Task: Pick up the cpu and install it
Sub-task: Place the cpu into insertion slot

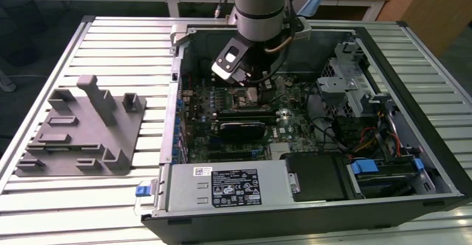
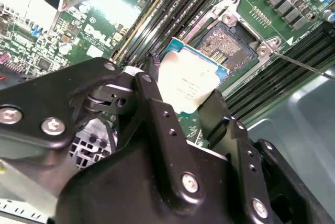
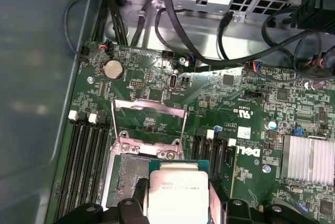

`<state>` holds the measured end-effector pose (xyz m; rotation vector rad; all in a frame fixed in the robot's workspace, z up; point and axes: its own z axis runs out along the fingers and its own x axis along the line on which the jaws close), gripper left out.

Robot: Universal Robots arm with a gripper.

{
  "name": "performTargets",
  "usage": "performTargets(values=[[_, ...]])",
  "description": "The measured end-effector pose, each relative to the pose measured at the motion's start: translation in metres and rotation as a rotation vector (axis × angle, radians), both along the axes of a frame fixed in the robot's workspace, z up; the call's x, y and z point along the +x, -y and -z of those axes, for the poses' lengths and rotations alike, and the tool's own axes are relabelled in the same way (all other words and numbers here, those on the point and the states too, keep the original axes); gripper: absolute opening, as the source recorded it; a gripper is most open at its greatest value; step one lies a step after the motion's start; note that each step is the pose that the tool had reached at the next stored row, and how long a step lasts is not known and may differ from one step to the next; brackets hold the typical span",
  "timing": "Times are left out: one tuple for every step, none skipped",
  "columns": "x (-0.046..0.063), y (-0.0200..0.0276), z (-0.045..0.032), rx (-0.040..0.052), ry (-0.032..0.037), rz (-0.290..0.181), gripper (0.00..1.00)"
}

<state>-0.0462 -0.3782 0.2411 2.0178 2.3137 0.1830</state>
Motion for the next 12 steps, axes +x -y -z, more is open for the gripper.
performTargets(values=[[0.0, 0.0, 0.0, 0.0, 0.0, 0.0, 0.54], [0.0, 0.0, 0.0, -0.0001, -0.0007, 0.0, 0.54], [0.0001, -0.0001, 0.0001, 0.0, -0.0048, 0.0, 0.54], [0.0002, -0.0001, 0.0001, -0.0002, -0.0114, 0.0, 0.54], [0.0004, 0.0, 0.0001, -0.0007, -0.0185, 0.0, 0.54], [0.0007, 0.0, 0.0001, -0.001, -0.0278, 0.0, 0.54], [0.001, 0.0, 0.0001, -0.0012, -0.0341, 0.0, 0.54], [0.0018, 0.0, 0.0002, -0.0019, -0.0445, 0.0, 0.54], [0.0031, 0.0, 0.0002, -0.0027, -0.0515, 0.0, 0.54], [0.0037, 0.0, 0.0002, -0.003, -0.0523, 0.001, 0.54], [0.0042, 0.0001, 0.0001, -0.0031, -0.0525, 0.002, 0.54], [0.0046, 0.0, 0.0002, -0.0029, -0.0524, 0.004, 0.54]])
